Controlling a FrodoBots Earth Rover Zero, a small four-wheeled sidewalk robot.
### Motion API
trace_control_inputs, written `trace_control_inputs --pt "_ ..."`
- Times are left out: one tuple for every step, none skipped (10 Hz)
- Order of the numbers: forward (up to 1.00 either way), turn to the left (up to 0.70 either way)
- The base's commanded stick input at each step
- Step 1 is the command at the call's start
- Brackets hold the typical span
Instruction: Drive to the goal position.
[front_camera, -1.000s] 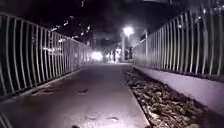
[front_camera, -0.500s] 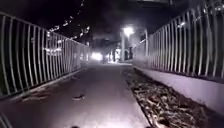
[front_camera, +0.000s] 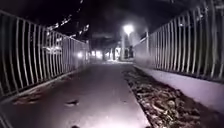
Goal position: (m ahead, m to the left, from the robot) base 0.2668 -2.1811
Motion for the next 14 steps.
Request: trace_control_inputs --pt "0.5 0.0" --pt "0.5 0.0" --pt "0.5 0.0" --pt "0.5 0.0" --pt "0.5 0.0" --pt "0.5 0.0" --pt "0.5 0.0" --pt "0.5 0.0" --pt "0.5 0.0" --pt "0.5 0.1" --pt "0.5 0.24" --pt "0.5 0.39" --pt "0.5 0.4" --pt "0.5 0.0"
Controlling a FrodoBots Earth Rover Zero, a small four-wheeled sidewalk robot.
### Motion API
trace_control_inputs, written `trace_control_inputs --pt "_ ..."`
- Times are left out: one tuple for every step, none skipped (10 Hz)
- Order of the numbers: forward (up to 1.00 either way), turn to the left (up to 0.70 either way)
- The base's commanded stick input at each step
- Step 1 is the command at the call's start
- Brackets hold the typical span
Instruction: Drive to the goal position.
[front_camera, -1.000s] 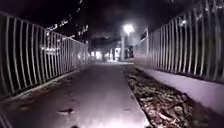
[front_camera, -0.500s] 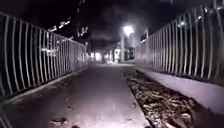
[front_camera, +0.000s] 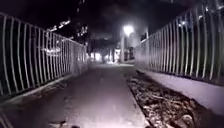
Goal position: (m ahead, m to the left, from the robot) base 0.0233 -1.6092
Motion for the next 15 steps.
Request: trace_control_inputs --pt "0.5 0.0" --pt "0.5 0.0" --pt "0.5 0.0" --pt "0.5 0.0" --pt "0.5 0.01" --pt "0.5 0.2" --pt "0.5 0.39" --pt "0.5 0.5" --pt "0.5 0.5" --pt "0.5 0.45" --pt "0.5 0.09" --pt "0.5 0.08" --pt "0.5 0.18" --pt "0.5 0.28" --pt "0.5 0.38"
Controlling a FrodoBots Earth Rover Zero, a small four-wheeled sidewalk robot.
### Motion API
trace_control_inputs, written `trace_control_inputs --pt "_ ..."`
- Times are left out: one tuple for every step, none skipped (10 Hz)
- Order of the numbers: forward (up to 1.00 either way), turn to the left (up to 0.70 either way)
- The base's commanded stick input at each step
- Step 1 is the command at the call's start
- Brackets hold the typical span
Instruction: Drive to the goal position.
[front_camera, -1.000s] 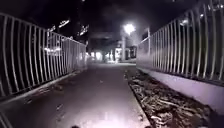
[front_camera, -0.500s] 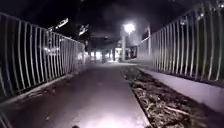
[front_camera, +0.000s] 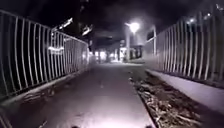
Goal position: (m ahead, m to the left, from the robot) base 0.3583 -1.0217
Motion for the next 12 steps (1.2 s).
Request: trace_control_inputs --pt "0.5 0.48" --pt "0.5 0.5" --pt "0.5 0.49" --pt "0.5 0.49" --pt "0.5 0.13" --pt "0.5 0.0" --pt "0.5 0.0" --pt "0.5 0.0" --pt "0.5 0.0" --pt "0.5 0.0" --pt "0.5 0.0" --pt "0.5 0.0"
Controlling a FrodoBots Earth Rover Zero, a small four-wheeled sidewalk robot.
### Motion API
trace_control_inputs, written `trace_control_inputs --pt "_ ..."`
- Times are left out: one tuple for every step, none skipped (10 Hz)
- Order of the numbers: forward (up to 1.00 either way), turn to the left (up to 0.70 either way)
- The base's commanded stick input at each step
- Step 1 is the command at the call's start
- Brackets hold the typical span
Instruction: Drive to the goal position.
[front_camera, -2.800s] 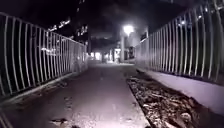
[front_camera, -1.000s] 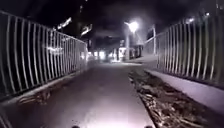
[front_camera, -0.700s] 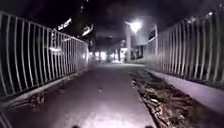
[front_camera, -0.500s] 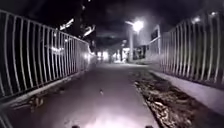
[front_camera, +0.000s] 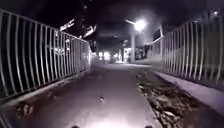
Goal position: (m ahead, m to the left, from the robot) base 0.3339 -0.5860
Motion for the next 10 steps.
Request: trace_control_inputs --pt "0.5 0.0" --pt "0.5 0.0" --pt "0.5 0.0" --pt "0.5 0.0" --pt "0.5 0.0" --pt "0.5 0.0" --pt "0.5 0.0" --pt "0.5 0.0" --pt "0.5 0.0" --pt "0.5 0.0"
